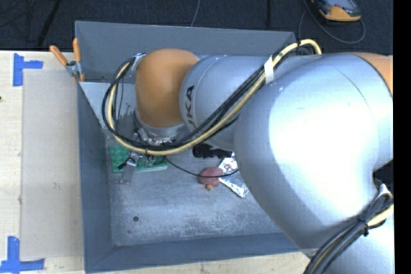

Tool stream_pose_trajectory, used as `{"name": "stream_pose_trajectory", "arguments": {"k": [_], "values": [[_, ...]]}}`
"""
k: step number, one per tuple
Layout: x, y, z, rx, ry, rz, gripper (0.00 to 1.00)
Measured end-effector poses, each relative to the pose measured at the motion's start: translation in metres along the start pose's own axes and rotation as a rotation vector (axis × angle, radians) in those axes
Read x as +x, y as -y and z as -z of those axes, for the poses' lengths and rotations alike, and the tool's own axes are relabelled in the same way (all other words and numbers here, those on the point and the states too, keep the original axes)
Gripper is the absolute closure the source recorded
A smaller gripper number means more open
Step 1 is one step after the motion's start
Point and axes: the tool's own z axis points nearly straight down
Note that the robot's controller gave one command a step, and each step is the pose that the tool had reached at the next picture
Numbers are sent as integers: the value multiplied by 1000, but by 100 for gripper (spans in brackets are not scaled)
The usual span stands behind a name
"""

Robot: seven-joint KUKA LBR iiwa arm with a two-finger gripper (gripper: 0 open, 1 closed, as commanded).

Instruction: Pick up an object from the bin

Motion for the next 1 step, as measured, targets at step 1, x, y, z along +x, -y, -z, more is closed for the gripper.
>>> {"name": "stream_pose_trajectory", "arguments": {"k": [1], "values": [[-1,0,1,-2,3,0,100]]}}
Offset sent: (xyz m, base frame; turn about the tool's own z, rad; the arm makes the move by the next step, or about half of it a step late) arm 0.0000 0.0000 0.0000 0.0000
